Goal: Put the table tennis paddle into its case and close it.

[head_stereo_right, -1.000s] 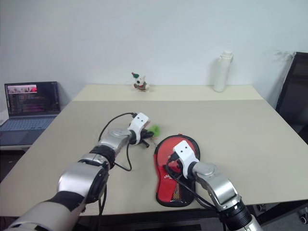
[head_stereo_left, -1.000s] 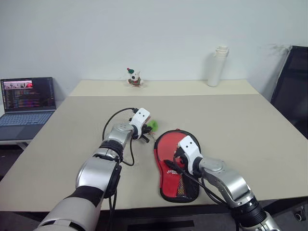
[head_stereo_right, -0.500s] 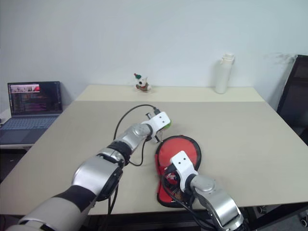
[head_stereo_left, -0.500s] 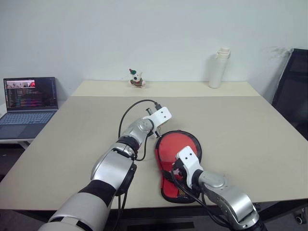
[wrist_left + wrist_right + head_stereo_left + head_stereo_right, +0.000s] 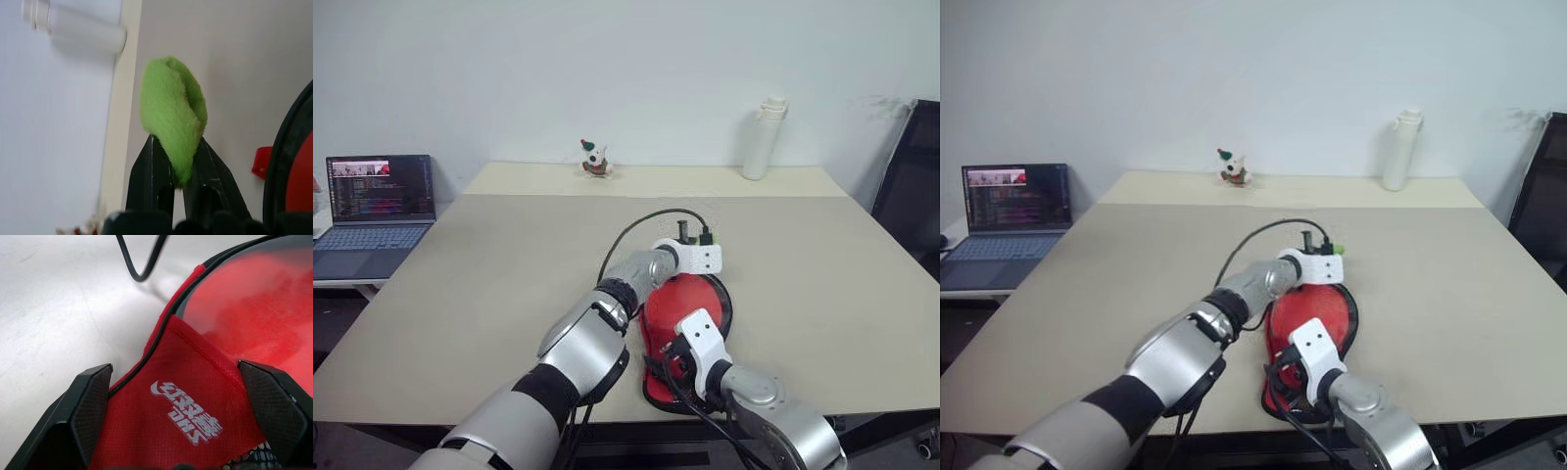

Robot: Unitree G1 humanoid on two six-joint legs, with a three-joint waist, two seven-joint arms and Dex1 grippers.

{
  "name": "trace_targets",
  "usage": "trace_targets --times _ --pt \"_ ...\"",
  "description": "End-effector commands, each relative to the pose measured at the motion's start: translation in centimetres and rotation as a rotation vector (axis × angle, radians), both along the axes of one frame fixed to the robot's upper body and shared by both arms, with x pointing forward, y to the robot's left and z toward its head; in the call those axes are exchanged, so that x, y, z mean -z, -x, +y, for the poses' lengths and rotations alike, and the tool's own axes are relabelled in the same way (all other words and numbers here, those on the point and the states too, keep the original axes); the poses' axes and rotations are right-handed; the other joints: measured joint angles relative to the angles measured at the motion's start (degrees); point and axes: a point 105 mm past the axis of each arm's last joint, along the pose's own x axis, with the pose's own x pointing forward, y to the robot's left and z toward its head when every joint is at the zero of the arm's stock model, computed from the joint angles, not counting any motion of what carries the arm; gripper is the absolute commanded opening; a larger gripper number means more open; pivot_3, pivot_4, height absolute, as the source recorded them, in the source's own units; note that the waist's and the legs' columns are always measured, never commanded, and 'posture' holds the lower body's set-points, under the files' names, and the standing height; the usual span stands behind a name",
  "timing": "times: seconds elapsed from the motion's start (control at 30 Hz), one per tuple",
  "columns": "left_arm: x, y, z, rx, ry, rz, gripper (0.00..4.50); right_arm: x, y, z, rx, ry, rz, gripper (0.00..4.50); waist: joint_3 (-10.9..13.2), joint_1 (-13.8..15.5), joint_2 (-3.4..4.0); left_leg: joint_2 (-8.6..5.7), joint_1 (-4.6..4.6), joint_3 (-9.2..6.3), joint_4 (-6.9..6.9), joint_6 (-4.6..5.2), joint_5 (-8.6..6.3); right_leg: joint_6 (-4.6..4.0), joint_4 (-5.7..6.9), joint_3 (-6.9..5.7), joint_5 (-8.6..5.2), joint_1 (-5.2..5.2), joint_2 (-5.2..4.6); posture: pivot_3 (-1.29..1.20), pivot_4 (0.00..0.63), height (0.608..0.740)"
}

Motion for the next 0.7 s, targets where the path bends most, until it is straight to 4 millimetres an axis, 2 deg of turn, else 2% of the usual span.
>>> trace_targets --times 0.03,0.2,0.37,0.5,0.7 --pt "-4.9 1.2 -3.7 0.143 0.030 -0.169 0.02 5.9 3.1 0.1 -0.034 0.076 0.280 4.50 0.0 0.0 0.00 0.00 0.00 0.00 -0.01 0.00 0.00 0.00 0.00 0.00 0.00 0.00 0.00 0.00 0.150 0.740" --pt "-4.0 1.3 -3.7 0.143 0.016 -0.140 0.02 6.1 3.2 0.0 -0.031 0.076 0.284 4.50 0.0 0.0 -0.02 -0.01 -0.01 0.00 -0.01 0.00 0.00 0.02 -0.03 -0.01 -0.01 0.01 -0.02 0.00 0.150 0.740" --pt "-1.8 1.5 -3.3 0.142 0.004 0.013 0.02 6.0 2.9 0.3 -0.038 0.073 0.275 4.50 -0.1 0.0 -0.02 -0.03 -0.01 0.00 -0.01 0.00 0.00 0.03 -0.03 -0.03 -0.02 0.02 -0.04 0.00 0.150 0.740" --pt "-0.5 1.8 -2.9 0.149 0.018 0.122 1.26 5.8 2.5 0.6 -0.049 0.071 0.262 4.50 -0.2 0.0 -0.02 -0.03 0.01 0.02 -0.01 0.00 0.00 0.03 -0.03 -0.02 -0.03 0.02 -0.04 0.00 0.150 0.740" --pt "0.7 1.8 -1.7 0.157 -0.001 0.175 3.55 5.2 1.5 0.9 -0.057 0.067 0.235 4.50 -0.4 -0.4 0.01 0.00 0.33 0.01 -0.04 0.01 0.00 0.03 -0.01 0.00 -0.03 0.31 -0.01 0.00 0.150 0.740"
